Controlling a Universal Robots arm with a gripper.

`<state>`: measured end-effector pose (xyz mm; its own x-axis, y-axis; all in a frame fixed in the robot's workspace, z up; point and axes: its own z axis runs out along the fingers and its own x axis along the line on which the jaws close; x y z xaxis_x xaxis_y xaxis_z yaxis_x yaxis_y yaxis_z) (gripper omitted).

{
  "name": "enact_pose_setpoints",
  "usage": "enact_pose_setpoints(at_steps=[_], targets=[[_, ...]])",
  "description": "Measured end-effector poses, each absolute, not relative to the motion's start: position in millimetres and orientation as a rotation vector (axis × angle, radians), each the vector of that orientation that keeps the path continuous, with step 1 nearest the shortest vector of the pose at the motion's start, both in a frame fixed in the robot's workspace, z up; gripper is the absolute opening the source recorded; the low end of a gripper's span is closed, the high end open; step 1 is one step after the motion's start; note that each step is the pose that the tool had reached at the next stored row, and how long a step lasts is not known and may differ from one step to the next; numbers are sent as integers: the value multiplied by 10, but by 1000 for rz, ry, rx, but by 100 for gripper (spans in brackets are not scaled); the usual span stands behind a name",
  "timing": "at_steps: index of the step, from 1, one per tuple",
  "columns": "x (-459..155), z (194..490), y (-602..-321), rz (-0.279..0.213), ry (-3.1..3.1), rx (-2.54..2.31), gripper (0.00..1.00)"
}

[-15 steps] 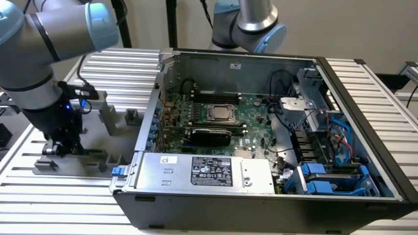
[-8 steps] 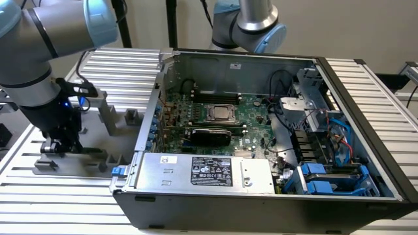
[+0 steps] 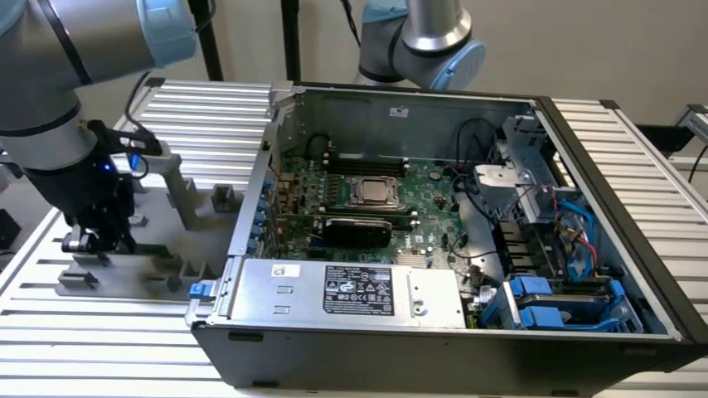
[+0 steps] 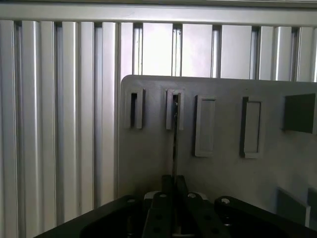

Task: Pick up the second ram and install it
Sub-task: 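Pick up the second ram and move it above second insertion slot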

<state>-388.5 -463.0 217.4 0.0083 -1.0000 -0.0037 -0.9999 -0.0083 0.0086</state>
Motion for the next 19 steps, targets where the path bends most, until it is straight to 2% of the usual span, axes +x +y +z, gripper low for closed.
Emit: enact_pose_setpoints(at_steps=[19], targets=[[-3863,2799,-4631,-15,-2209,2228,14]])
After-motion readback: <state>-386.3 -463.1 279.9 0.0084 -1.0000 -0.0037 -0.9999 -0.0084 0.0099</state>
